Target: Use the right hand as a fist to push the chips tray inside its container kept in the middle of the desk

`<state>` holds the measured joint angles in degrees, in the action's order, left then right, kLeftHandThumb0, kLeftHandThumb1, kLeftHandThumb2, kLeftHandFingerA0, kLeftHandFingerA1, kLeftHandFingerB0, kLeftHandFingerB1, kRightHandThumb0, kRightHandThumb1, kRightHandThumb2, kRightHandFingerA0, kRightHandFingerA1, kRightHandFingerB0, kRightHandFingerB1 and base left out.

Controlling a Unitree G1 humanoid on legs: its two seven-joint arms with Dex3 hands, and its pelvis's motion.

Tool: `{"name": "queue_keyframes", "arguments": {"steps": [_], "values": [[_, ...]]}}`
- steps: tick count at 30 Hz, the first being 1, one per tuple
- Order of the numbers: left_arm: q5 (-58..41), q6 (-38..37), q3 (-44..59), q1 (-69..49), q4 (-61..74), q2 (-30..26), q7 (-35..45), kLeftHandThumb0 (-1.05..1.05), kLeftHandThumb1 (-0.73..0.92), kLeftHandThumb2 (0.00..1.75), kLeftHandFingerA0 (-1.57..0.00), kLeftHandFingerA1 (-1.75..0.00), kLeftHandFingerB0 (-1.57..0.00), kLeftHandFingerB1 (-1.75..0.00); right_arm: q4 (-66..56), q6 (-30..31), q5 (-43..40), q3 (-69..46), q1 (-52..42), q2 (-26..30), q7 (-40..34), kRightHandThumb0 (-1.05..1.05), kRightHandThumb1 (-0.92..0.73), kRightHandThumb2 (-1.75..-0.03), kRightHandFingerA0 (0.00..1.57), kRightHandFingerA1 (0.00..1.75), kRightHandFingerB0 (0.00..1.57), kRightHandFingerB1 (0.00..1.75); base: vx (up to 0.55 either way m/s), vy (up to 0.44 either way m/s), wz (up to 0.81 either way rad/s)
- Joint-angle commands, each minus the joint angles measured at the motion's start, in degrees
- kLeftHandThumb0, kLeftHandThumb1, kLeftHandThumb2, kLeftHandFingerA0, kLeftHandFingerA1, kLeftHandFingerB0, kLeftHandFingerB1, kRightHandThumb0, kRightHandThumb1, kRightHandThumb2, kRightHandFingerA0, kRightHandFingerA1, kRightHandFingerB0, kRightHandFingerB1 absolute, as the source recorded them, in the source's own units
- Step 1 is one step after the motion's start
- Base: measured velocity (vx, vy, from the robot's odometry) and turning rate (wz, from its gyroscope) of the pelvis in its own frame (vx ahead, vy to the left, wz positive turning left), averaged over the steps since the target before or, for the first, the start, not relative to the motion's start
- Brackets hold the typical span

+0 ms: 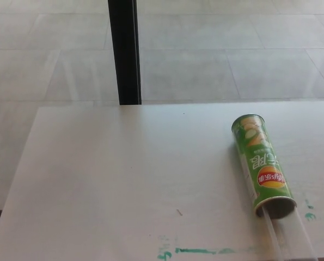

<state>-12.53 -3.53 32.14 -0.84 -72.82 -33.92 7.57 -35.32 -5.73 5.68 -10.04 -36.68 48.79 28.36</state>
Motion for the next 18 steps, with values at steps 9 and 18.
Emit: {"name": "queue_keyframes", "arguments": {"steps": [9,18], "values": [[-0.9,-0.7,0.2,1.0,-0.5,-0.5,-0.1,-0.80,0.92,0.68,-0.55,-0.68,-0.42,-0.49,4.3,12.7,29.3,12.2,9.6,-3.7,-5.7,-0.79,-0.61,-0.59,1.03,0.94,0.67,0.64,0.00,0.000,0.00],[-0.3,-0.2,-0.4,1.8,-0.2,-1.0,-0.4,-0.79,0.92,0.70,-0.56,-0.74,-0.45,-0.52,8.3,12.2,38.4,15.9,10.3,-6.2,-12.7,-0.80,-0.62,-0.59,1.07,1.05,0.72,0.67,0.00,0.000,0.00]]}}
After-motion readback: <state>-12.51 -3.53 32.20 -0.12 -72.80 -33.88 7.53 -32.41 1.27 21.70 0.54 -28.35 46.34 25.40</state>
